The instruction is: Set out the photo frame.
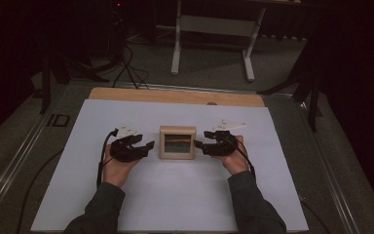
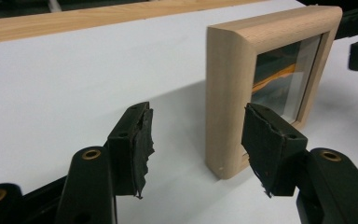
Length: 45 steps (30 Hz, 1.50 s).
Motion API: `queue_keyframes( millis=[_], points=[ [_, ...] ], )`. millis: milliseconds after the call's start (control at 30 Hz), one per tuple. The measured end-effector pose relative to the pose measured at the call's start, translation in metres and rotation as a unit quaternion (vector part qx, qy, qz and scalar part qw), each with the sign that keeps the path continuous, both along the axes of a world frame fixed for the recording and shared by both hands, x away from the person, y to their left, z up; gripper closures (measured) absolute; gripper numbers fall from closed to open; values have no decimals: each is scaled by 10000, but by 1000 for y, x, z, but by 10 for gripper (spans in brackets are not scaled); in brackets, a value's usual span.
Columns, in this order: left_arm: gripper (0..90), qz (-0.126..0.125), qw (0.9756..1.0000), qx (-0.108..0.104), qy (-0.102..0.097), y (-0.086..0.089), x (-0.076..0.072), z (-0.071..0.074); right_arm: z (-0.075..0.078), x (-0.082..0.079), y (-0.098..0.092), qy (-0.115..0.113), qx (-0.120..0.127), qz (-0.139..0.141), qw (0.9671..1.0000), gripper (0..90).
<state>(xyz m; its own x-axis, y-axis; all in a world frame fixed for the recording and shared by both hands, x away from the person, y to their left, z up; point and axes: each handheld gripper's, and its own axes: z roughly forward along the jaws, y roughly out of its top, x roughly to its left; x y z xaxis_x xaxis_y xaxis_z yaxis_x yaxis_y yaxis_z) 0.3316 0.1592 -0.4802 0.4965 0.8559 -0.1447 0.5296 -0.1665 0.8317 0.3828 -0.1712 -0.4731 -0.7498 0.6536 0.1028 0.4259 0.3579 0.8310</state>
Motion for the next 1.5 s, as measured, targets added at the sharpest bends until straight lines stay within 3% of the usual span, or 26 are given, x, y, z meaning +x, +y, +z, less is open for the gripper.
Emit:
queue_keyframes(
  millis=[467,900,1500],
  points=[
    [420,46,9999,139,-91,29,-15,1,6,-11,-26,-190,-82,-171,9996,376],
    [413,278,9993,193,-162,62,-35,0,8,-28,-65,-324,-116,-457,9984,362],
    [407,471,9983,283,-192,89,-56,-7,-9,-53,-109,-345,-36,-844,9958,353]
  ],
)
